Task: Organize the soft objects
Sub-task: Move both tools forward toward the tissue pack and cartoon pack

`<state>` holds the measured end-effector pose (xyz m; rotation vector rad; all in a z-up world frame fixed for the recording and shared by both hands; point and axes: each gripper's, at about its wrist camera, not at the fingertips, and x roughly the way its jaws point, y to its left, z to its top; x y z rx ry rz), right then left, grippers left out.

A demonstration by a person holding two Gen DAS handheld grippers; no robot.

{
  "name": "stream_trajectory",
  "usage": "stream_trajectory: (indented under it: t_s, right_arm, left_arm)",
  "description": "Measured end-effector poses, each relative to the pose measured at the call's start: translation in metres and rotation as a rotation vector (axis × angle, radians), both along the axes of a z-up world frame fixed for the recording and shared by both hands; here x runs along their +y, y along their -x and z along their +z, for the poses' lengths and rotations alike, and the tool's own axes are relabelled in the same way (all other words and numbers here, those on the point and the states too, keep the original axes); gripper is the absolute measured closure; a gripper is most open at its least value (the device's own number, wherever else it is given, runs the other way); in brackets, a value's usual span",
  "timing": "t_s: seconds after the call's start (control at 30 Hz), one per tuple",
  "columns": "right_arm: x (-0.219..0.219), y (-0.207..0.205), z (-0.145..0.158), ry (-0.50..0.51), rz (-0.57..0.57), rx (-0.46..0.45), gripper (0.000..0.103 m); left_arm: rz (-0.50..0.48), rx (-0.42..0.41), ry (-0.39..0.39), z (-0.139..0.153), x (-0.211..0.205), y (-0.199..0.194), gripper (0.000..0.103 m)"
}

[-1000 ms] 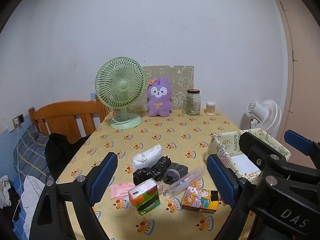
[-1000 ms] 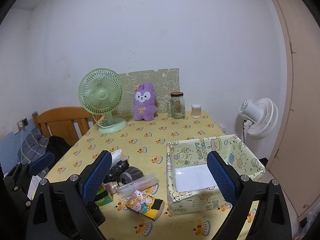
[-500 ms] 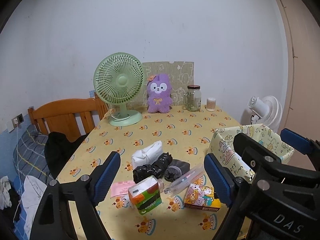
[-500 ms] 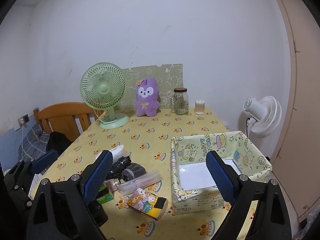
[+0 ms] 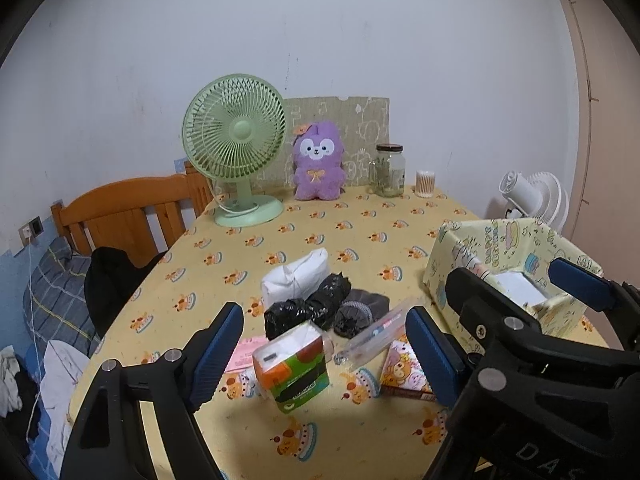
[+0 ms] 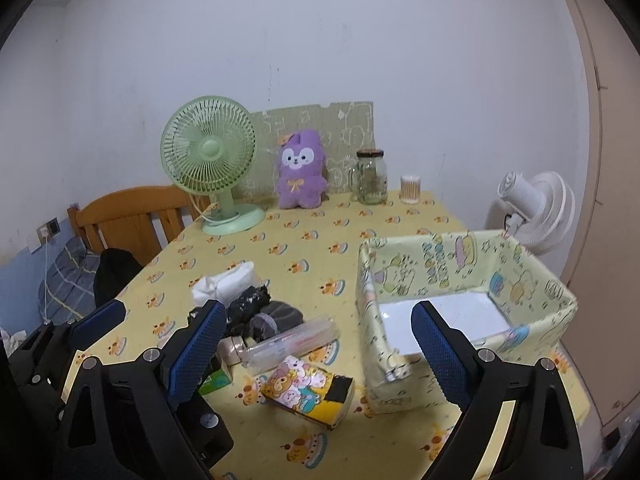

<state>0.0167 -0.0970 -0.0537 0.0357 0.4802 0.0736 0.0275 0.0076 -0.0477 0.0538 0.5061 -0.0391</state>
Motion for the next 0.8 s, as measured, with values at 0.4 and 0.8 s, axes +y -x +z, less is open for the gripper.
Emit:
stream_trajectory:
  t_s: [0.4, 0.8]
  right_arm:
    - [0.017, -0.004, -0.032, 0.016, -0.013, -0.001, 0.009]
    - [0.028, -0.007, -0.060, 0.015, -0.003, 0.090, 0.013]
  left_arm:
    - [0.007, 0.063, 0.005, -0.034, 0.011, -0.010, 0.020]
    - [0.011, 0.119, -0.006, -0.061, 0.022, -0.013, 0.021]
